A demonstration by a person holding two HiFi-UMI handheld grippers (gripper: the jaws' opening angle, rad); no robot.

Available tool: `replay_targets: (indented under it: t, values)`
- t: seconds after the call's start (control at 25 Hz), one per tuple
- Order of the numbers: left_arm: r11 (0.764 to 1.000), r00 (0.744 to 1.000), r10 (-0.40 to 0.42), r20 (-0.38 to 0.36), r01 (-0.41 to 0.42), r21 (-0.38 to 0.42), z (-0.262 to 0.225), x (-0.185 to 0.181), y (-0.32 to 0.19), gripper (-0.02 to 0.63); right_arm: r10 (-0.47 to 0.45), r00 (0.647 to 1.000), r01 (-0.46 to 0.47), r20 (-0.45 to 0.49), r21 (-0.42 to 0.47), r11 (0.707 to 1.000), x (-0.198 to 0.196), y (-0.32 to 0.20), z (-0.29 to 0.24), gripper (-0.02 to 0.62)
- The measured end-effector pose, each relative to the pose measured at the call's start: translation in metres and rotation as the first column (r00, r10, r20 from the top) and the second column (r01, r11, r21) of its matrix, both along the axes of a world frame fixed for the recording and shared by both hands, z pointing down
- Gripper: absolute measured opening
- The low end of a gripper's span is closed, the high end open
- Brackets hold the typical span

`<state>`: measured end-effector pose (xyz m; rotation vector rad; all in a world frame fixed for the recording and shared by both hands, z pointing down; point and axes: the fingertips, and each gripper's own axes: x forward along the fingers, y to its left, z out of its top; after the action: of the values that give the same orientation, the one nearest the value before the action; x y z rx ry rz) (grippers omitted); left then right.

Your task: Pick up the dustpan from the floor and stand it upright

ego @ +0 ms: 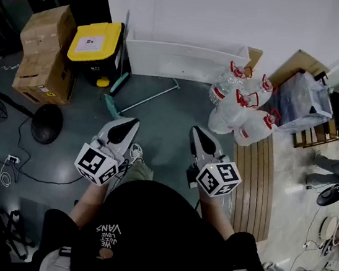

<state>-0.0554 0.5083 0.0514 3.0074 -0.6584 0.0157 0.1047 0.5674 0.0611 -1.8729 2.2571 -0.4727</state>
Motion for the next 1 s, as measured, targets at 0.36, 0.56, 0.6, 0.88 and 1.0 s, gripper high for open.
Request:
replay_targets:
  t: [0.36, 0.56, 0.6, 0.88, 1.0]
  values:
    - [0.999, 0.999, 0.041, -0.008, -0.041, 0.006, 0.014, 0.016, -0.045, 0.052, -0.001, 1.000, 0.001, -0.023, 0.003, 1.000, 0.005, -0.047, 0.007, 0.003]
    - [0.996, 0.997, 0.079, 0.000, -0.079, -0.040, 0.030, 0.025, -0.106, 0.054, 0.043, 0.999, -0.044, -0.017, -0.036, 0.998, 0.012, -0.109, 0.019, 0.006]
    - [0.996, 0.996, 0.084, 0.006, -0.084, -0.043, 0.031, 0.023, -0.122, 0.054, 0.047, 0.999, -0.047, -0.014, -0.041, 0.998, 0.011, -0.124, 0.021, 0.008]
    - [0.992, 0.994, 0.111, 0.012, -0.110, -0.068, 0.036, 0.000, -0.229, 0.054, 0.083, 0.997, -0.083, -0.006, -0.072, 0.994, -0.001, -0.222, 0.023, 0.043]
    - [0.990, 0.992, 0.128, 0.013, -0.127, -0.059, 0.036, -0.008, -0.264, 0.055, 0.106, 0.994, -0.107, -0.014, -0.087, 0.990, -0.004, -0.256, 0.024, 0.053]
